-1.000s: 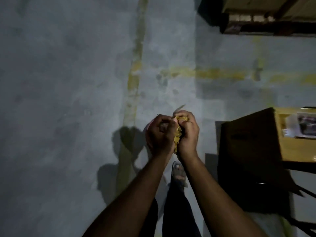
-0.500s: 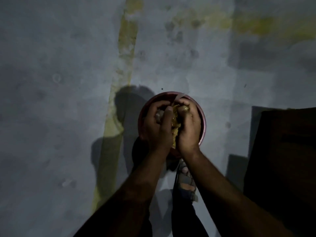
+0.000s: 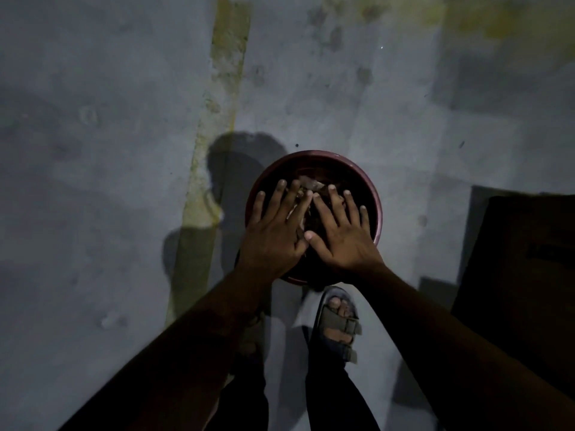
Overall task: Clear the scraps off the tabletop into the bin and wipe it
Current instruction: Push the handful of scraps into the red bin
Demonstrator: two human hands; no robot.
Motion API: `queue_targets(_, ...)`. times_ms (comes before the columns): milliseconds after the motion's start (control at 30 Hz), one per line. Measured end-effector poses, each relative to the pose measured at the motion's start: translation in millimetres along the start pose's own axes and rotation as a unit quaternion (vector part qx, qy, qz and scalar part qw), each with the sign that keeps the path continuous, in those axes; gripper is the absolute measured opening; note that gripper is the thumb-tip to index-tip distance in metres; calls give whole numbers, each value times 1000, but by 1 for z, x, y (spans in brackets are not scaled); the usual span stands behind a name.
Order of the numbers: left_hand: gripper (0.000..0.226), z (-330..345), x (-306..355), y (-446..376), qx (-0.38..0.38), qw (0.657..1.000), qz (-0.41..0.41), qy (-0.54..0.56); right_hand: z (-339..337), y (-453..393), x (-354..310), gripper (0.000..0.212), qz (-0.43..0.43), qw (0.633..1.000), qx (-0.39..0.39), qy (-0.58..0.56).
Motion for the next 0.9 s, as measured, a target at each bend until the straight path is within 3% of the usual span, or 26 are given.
queue_targets(200,76,-33,2,14,-9,1000,-5,1,-29,23,-22,70,-5,992,38,124)
queue_targets(433,75,-134,19,56,-55,998,20,-26,-92,99,-93,63,80,991,-1,111)
queue_targets(700,67,-331,49,121,-70,985,135,-85,-240,245,-198,53,142,982,95,86)
queue_targets(900,71,-496,166,187,-18,955,291,-60,-330,408,-254,50,233,940,228,99)
Point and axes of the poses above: each hand's wrist, its own y-axis away from the middle knuckle, its own z-axis out of the palm, x = y × z, the point moved 7 cm from there along -y, towards the middle knuckle, and after that the axes turned 10 degrees about -z, right-handed, at the moved point
